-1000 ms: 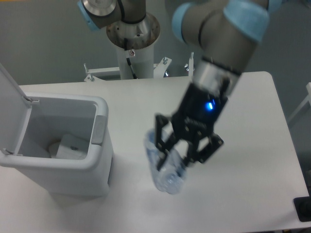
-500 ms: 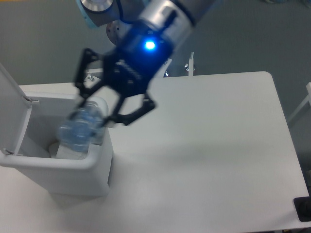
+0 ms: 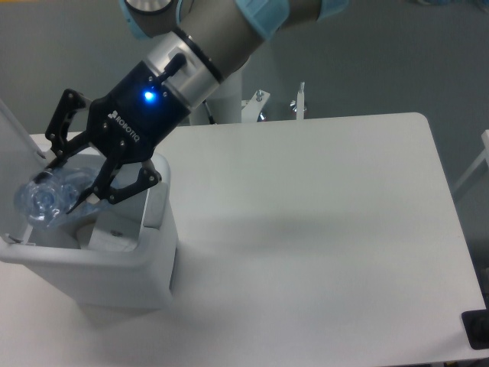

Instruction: Place the trash in the trash can

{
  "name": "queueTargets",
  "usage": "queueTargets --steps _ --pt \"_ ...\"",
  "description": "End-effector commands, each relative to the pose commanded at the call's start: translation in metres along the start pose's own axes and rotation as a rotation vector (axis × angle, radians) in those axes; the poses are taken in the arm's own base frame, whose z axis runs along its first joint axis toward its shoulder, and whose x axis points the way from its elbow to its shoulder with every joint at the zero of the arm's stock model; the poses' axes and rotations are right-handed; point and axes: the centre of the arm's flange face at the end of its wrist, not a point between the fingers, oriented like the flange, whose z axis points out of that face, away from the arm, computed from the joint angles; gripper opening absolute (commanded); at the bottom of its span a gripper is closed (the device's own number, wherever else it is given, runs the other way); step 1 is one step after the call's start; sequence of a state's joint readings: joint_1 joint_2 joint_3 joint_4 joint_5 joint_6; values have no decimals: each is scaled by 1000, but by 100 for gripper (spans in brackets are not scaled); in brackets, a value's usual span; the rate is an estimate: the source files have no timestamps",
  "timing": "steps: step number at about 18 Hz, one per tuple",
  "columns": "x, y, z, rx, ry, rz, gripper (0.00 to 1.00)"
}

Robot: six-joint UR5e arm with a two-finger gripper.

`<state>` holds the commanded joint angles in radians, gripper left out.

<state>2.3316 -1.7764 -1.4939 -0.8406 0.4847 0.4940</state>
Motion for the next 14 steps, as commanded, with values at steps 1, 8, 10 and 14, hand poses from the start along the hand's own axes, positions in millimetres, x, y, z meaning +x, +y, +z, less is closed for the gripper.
queueTargets --steps 1,8,10,14 --pt "-1 7 1 -6 0 -10 100" --pt "-63 -3 -86 69 -155 -17 100" --pt "-100 11 -100 67 -191 -8 100" --pt "-174 42 -124 -63 -394 8 100"
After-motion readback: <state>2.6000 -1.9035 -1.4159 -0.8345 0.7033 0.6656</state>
